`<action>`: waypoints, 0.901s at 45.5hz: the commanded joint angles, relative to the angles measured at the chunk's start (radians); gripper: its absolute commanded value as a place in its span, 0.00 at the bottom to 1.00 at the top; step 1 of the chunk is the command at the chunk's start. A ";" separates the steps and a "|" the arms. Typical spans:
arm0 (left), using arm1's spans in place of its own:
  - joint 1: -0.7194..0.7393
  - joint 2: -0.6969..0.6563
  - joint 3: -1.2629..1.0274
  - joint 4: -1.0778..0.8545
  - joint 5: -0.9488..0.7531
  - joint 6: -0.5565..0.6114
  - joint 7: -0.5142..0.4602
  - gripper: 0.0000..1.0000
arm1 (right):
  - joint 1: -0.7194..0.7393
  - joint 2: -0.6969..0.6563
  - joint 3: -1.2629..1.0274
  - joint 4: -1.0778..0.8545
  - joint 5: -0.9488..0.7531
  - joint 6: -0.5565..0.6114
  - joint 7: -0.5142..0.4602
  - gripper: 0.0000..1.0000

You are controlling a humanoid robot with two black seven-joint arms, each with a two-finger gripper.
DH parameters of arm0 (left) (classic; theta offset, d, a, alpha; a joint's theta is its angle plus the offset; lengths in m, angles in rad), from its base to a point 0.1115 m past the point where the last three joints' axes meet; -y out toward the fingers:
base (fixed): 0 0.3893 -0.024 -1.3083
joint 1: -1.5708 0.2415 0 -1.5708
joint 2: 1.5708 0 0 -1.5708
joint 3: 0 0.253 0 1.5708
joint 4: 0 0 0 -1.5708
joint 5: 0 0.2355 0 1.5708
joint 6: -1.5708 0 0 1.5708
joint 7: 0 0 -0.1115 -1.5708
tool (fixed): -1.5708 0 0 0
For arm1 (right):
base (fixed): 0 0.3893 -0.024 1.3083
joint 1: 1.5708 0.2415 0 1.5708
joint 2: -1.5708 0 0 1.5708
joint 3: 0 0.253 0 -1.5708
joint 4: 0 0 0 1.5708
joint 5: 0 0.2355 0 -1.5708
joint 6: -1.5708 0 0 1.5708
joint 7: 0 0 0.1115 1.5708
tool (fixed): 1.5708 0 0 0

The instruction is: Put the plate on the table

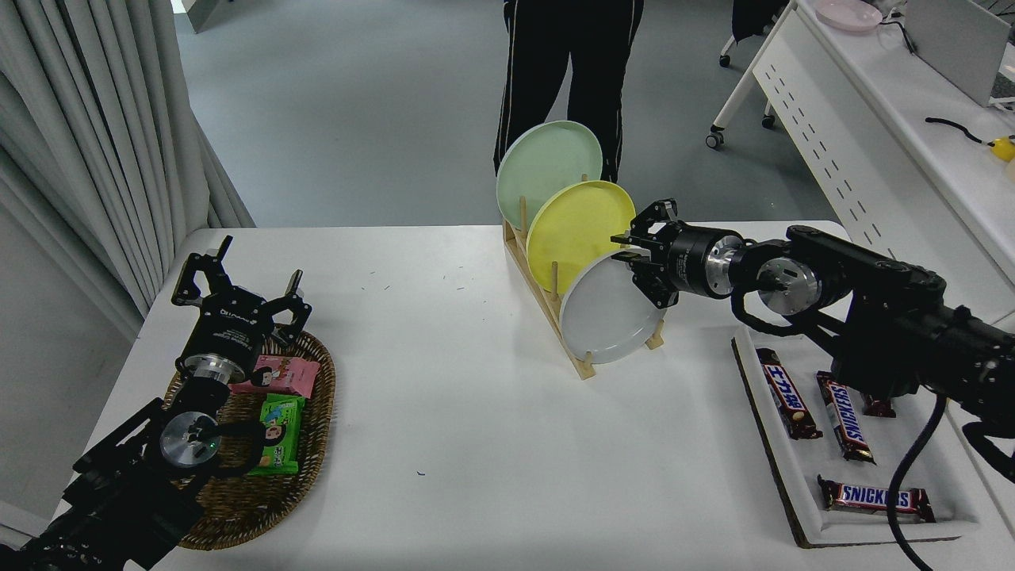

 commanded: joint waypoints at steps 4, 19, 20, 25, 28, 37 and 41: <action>0.000 0.000 0.000 0.000 0.000 0.000 0.000 1.00 | 0.000 0.001 0.000 -0.005 0.001 0.000 -0.003 0.17; 0.000 0.000 0.000 0.000 0.000 0.000 0.000 1.00 | 0.000 0.001 0.000 -0.014 0.001 0.000 -0.004 0.13; 0.000 0.000 0.000 0.000 0.000 0.001 0.000 1.00 | 0.000 0.001 0.000 -0.013 0.001 0.000 -0.004 0.13; 0.000 0.000 0.000 0.000 0.000 0.000 0.000 1.00 | 0.000 -0.001 -0.002 -0.013 0.000 0.000 -0.004 0.08; 0.000 0.000 0.000 0.000 0.000 0.000 0.000 1.00 | 0.000 -0.001 -0.002 -0.014 0.000 0.000 -0.009 0.04; 0.000 0.000 0.000 0.000 0.000 0.000 0.000 1.00 | 0.000 -0.002 -0.002 -0.013 0.000 0.000 -0.027 0.00; 0.000 0.000 0.000 0.000 0.000 0.000 0.000 1.00 | 0.000 -0.004 -0.002 -0.013 0.000 0.000 -0.027 0.00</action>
